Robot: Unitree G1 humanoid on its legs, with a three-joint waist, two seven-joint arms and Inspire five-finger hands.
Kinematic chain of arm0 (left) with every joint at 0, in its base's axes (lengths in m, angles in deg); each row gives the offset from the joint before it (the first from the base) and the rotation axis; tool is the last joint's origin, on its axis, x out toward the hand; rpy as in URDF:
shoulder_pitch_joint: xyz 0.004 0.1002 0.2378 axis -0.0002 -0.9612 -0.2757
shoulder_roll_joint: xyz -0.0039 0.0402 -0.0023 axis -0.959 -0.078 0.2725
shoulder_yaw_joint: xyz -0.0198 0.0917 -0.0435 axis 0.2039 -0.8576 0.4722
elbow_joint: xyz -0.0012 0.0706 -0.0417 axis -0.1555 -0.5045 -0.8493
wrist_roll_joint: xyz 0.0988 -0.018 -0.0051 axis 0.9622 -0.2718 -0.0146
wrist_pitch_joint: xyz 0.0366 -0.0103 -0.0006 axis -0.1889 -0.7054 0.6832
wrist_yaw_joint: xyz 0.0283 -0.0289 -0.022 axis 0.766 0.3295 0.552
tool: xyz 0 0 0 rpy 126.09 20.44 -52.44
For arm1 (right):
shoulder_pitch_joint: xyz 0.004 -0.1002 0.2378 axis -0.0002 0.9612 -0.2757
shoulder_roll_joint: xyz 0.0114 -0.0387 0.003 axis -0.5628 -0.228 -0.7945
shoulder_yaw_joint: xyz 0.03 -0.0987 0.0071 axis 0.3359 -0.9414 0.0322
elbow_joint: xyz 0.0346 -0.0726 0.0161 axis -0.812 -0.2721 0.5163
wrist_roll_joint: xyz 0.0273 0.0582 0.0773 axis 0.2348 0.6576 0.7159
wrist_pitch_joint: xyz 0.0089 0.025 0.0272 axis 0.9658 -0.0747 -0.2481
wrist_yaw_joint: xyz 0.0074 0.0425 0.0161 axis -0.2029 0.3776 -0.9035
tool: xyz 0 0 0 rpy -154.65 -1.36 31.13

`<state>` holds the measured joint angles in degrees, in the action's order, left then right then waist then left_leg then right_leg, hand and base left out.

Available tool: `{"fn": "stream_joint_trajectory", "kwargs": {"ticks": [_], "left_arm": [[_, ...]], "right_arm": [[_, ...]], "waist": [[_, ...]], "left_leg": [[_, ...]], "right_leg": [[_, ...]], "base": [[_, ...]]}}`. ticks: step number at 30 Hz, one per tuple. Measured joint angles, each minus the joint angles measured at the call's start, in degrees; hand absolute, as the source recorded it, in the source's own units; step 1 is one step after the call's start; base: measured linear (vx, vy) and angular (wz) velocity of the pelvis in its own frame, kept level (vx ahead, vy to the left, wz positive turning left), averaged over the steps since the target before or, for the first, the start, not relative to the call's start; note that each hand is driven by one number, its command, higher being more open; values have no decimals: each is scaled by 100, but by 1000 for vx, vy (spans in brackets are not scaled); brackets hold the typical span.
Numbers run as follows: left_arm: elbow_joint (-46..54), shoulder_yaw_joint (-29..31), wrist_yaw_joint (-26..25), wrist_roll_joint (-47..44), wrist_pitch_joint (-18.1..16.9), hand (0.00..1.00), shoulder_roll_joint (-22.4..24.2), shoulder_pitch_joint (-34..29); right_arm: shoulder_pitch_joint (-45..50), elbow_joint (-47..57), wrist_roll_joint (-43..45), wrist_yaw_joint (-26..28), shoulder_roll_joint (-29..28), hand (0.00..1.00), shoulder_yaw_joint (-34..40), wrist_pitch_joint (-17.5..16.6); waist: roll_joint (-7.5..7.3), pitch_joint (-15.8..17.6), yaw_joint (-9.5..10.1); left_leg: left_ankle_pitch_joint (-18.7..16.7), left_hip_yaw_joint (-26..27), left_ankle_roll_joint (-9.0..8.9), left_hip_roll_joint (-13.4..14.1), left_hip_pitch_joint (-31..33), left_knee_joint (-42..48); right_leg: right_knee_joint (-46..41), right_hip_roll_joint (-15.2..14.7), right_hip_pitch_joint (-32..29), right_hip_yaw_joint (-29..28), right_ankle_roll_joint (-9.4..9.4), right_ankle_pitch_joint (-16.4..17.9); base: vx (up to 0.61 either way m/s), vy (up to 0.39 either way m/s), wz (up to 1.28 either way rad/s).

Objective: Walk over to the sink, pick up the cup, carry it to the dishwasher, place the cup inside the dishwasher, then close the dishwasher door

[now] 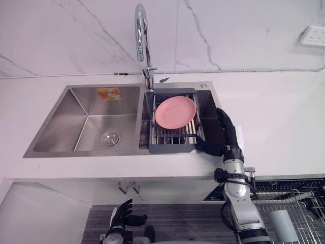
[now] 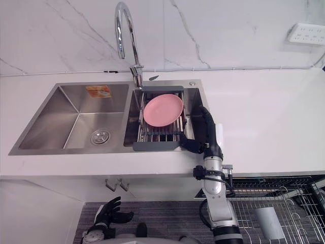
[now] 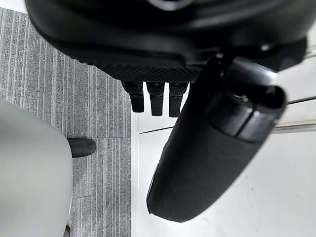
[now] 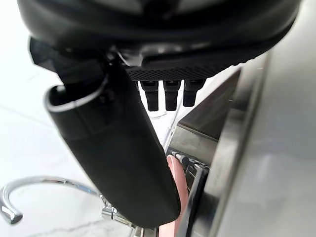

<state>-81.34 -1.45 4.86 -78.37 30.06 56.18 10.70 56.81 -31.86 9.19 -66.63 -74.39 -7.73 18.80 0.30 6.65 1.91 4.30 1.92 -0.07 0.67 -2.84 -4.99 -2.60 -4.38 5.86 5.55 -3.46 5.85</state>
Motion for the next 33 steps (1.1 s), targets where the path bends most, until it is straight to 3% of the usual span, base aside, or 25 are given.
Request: {"fn": "stream_joint_trajectory", "kwargs": {"ticks": [16, 22, 33], "left_arm": [[202, 15, 51, -45, -47, 90, -88, 2], [301, -13, 48, -139, -114, 90, -105, 69], [380, -41, 40, -171, -162, 90, -138, 99]], "right_arm": [[-1256, -969, -629, -28, 713, 90, -249, 132], [-1936, -1550, -853, -25, 915, 90, -451, 266], [-2387, -1727, -1488, -21, 1132, 90, -692, 310]], "waist": [[-172, 143, 111], [-169, 424, 158], [-182, 613, 146]], "left_leg": [[38, -98, 1, -43, 239, 1], [63, -135, 33, -94, 297, 2], [87, -307, 41, -134, 392, -25]], "right_leg": [[-5, -7, -192, 88, -2, -1], [-28, -53, -243, 117, -21, -10], [-116, -74, -365, 135, -40, -10]], "base": [[-5, -7, 2], [-13, 3, 3], [-36, -4, 2]]}}
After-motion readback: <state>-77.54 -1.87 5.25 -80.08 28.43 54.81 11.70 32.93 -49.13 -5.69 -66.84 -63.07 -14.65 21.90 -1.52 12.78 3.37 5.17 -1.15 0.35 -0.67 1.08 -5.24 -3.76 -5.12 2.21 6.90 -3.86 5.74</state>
